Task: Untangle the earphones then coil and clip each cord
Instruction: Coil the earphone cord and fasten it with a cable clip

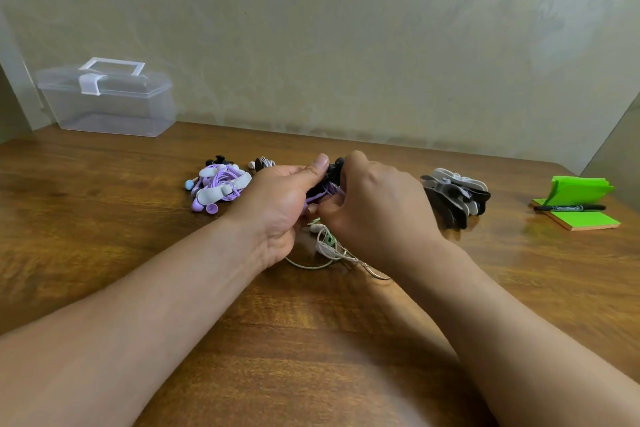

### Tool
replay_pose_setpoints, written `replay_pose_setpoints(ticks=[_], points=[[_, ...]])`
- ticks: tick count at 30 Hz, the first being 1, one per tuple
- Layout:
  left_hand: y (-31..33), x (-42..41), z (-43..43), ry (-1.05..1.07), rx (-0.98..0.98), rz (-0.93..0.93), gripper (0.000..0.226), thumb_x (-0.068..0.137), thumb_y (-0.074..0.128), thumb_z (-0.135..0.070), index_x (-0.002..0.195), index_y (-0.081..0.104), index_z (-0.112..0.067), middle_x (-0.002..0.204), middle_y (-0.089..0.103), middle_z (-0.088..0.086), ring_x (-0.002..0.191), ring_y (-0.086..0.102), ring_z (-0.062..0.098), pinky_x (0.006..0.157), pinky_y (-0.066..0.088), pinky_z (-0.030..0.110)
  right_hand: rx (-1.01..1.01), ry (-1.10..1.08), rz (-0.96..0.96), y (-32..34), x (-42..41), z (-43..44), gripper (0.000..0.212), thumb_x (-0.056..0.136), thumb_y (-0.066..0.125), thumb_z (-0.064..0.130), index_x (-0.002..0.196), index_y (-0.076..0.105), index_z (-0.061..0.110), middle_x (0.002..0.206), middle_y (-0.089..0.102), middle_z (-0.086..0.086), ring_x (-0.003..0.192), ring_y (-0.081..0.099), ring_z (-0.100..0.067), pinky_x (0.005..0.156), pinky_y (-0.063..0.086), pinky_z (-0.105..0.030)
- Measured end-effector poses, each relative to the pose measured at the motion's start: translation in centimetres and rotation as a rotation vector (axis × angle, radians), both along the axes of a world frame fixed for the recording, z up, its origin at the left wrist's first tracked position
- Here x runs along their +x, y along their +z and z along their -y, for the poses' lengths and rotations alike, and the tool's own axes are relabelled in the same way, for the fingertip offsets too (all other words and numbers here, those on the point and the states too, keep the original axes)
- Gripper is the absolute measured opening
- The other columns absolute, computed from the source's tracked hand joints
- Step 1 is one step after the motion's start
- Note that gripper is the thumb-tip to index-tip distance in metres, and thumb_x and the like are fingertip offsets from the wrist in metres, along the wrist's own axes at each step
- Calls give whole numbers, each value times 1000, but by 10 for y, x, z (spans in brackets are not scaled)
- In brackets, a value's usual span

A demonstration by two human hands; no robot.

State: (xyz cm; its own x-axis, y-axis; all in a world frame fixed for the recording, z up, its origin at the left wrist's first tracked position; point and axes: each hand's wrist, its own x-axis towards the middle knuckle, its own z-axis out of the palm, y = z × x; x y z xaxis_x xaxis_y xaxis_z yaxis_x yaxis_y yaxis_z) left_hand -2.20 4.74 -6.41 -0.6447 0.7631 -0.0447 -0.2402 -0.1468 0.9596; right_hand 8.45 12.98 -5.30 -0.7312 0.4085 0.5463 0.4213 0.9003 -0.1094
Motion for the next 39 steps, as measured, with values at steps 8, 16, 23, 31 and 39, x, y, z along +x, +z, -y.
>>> replay_pose_setpoints(ticks=[8,16,23,31,39], points=[[2,-7,1,-7,14,59,30,103,61,-30,85,66,-6,65,61,5,40,42,7,41,37,17,-9,106,-167,-7,1,-9,26,92,65,37,81,45,23,70,49,6,64,44,-22,52,27,-35],[0,-12,1,-4,1,-52,27,102,62,-26,97,70,-1,73,61,9,51,45,10,40,35,15,-675,364,-376,-1,14,-16,10,95,68,14,86,65,18,60,58,6,52,45,-5,51,38,-25],[-1,-9,6,-42,-67,-388,23,103,61,-27,109,76,-11,92,79,8,72,72,14,51,50,20,-698,365,-393,6,21,-31,7,95,70,15,89,67,17,77,72,-15,71,63,-42,59,52,-52],[0,-6,9,-126,-87,-416,31,110,48,-30,115,68,-7,103,70,20,83,63,29,84,53,46,-871,422,-326,4,21,-37,8,96,74,16,92,73,9,68,69,-2,56,57,-7,55,45,-21],[2,-4,12,-210,-75,-355,24,100,58,3,123,62,-3,103,70,16,66,71,11,51,50,18,-1105,408,-321,5,20,-45,7,95,73,12,91,74,6,61,62,3,53,48,-9,51,40,-22]])
